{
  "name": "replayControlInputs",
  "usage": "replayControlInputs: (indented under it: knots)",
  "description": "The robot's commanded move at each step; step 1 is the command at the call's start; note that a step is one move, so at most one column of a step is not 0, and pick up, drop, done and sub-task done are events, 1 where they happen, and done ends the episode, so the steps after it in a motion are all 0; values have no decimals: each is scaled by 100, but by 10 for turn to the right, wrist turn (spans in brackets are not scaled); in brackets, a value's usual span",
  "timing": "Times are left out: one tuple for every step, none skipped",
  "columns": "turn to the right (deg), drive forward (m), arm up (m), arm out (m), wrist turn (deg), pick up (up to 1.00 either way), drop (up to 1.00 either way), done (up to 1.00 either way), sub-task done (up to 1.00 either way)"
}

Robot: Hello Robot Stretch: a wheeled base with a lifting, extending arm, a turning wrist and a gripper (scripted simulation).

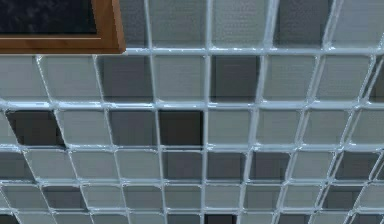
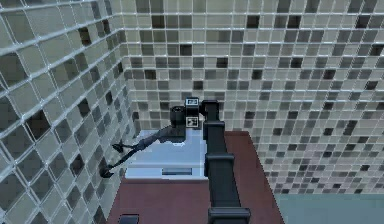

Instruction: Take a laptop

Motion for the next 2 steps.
replayControlInputs:
  knots:
    - [0, 0, 0, 0, 450, 0, 0, 0, 0]
    - [0, 0, 0, 0, 390, 0, 0, 0, 0]
